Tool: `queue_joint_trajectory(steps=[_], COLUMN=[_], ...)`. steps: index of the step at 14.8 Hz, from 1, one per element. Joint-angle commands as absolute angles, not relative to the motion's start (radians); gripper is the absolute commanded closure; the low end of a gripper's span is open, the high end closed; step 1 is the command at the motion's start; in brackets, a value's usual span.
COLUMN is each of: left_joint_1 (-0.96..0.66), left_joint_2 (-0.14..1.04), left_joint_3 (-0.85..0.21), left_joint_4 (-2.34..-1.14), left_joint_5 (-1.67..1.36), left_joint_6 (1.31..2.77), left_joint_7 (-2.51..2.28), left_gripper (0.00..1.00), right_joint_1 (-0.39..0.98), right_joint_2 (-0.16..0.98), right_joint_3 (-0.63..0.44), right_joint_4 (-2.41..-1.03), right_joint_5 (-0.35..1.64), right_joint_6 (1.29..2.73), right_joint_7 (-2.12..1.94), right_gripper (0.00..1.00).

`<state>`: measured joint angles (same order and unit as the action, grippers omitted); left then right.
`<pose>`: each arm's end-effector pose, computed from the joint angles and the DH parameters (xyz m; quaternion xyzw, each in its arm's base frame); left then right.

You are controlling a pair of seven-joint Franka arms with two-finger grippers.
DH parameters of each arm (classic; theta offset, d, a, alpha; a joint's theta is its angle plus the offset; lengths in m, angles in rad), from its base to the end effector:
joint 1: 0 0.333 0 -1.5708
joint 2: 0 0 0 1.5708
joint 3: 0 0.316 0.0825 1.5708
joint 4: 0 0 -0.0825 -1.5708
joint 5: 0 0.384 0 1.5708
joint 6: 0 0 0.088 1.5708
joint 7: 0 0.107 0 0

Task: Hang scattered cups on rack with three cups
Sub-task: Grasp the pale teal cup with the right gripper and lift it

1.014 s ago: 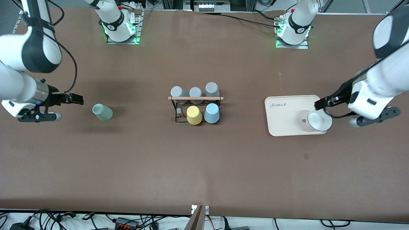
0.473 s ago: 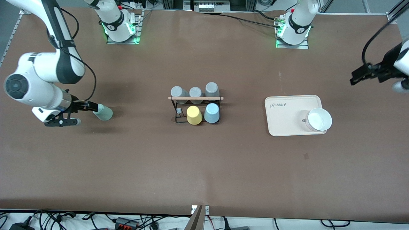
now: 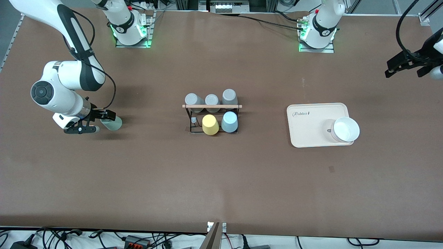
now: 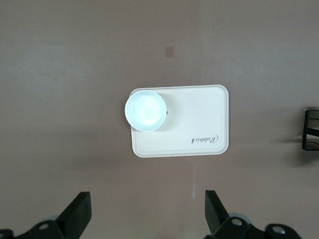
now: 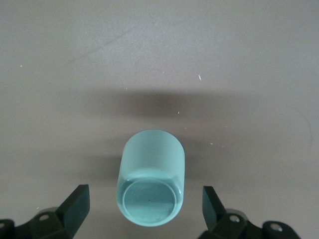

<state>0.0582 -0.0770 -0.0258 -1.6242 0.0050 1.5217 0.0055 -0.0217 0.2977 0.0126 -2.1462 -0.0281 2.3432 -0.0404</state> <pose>0.5249 0.0170 0.6367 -0.9998 -0.0136 0.0128 0.0033 0.5583 -0.0055 0.2543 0.9984 0.0257 -0.0505 0.0064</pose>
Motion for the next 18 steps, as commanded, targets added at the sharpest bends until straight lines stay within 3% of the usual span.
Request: queue_joint_trajectory(steps=[1, 12, 13, 15, 16, 17, 18], left_joint_1=[0.071, 0.069, 0.069, 0.067, 0.066, 0.067, 0.066], left_joint_2=[-0.092, -0.058, -0.046, -0.032, -0.029, -0.023, -0.023], left_joint_3=[-0.023, -0.035, -0.031, -0.031, -0.032, -0.034, -0.035], left_joint_4=[-1.632, -1.537, -1.52, -1.516, -1.516, -1.516, -1.516], left_joint_5=[0.017, 0.002, 0.002, 0.006, 0.017, 0.015, 0.014], left_joint_6=[1.52, 1.463, 1.463, 1.468, 1.468, 1.467, 1.465], left_joint_7=[0.037, -0.002, -0.002, 0.014, 0.014, 0.012, 0.002], left_gripper=[0.0, 0.0, 0.0, 0.0, 0.0, 0.0, 0.0], right_joint_1=[-0.021, -0.029, -0.031, -0.028, -0.026, -0.025, -0.023], right_joint_2=[0.317, 0.367, 0.368, 0.368, 0.367, 0.361, 0.353], right_joint_3=[0.012, 0.012, 0.012, 0.012, 0.012, 0.012, 0.012], right_joint_4=[-2.155, -2.154, -2.154, -2.152, -2.149, -2.146, -2.138], right_joint_5=[-0.048, -0.046, -0.048, -0.046, -0.046, -0.046, -0.046], right_joint_6=[2.382, 2.387, 2.387, 2.381, 2.379, 2.378, 2.378], right_joint_7=[-0.02, -0.018, -0.018, -0.017, -0.018, -0.018, -0.02], right_gripper=[0.0, 0.0, 0.09, 0.5, 0.65, 0.73, 0.73])
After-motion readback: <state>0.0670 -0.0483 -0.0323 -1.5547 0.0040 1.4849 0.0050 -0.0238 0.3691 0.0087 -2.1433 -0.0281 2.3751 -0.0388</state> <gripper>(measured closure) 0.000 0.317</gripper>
